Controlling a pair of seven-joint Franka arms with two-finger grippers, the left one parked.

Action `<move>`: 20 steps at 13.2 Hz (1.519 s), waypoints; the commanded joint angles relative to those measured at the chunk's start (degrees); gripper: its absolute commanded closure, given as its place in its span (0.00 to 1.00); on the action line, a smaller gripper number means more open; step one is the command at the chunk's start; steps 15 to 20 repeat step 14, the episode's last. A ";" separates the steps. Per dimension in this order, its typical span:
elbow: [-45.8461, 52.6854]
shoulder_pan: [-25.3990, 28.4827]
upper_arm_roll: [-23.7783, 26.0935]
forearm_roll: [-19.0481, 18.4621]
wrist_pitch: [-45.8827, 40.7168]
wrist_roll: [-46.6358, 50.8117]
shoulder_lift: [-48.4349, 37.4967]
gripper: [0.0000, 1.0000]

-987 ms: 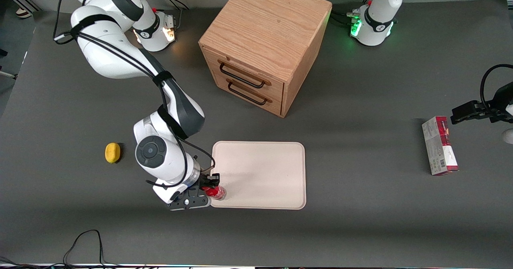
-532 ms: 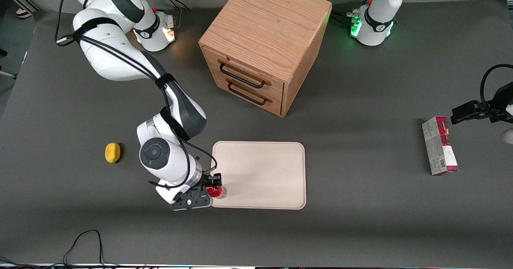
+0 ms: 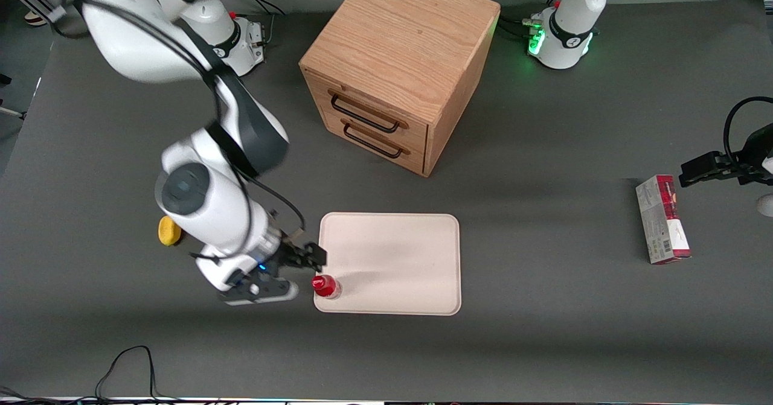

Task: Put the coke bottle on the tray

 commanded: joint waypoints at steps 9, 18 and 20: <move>-50.31 -1.31 -23.23 11.81 -9.07 -20.26 -52.26 0.00; -46.65 -1.48 -24.54 8.63 -9.51 -18.68 -49.05 0.00; -46.65 -1.48 -24.54 8.63 -9.51 -18.68 -49.05 0.00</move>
